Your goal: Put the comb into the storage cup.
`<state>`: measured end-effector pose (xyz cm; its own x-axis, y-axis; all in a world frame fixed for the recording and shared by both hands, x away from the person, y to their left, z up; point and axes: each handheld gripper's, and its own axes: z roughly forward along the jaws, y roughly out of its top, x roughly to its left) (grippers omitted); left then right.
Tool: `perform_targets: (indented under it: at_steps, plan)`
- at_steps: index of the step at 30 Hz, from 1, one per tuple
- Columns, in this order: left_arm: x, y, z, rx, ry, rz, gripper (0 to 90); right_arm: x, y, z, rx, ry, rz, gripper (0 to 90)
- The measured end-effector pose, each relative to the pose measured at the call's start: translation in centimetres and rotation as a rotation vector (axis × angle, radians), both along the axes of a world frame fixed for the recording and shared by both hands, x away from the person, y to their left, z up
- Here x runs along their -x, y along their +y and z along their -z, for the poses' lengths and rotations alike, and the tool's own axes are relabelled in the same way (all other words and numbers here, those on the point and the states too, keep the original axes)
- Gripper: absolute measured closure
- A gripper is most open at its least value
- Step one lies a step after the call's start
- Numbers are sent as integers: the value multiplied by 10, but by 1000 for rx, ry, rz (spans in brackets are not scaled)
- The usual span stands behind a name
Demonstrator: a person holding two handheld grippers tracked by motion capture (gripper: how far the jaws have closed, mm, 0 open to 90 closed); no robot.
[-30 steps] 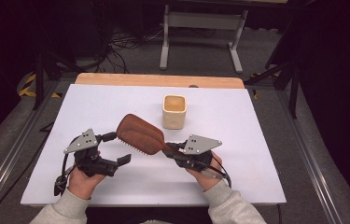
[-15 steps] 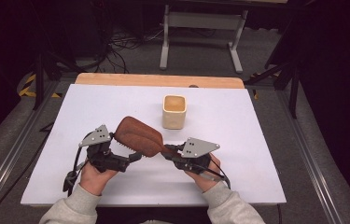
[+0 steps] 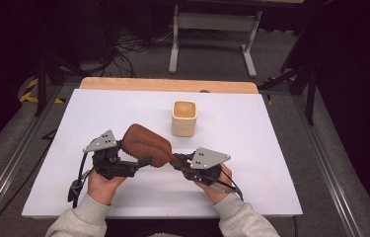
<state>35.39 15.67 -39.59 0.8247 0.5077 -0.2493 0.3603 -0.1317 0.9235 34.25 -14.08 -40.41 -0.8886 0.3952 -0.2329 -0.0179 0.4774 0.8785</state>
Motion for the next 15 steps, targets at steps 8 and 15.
perform_targets:
  at_steps: [8, 15]
  plan:
    - [-1, -2, -2, 31, 41, 19, 308, 1, 3, 5, 45, -20, 16, 716]
    - [1, -2, -4, 45, 46, 84, 457, 0, 5, 12, 86, -21, 20, 717]
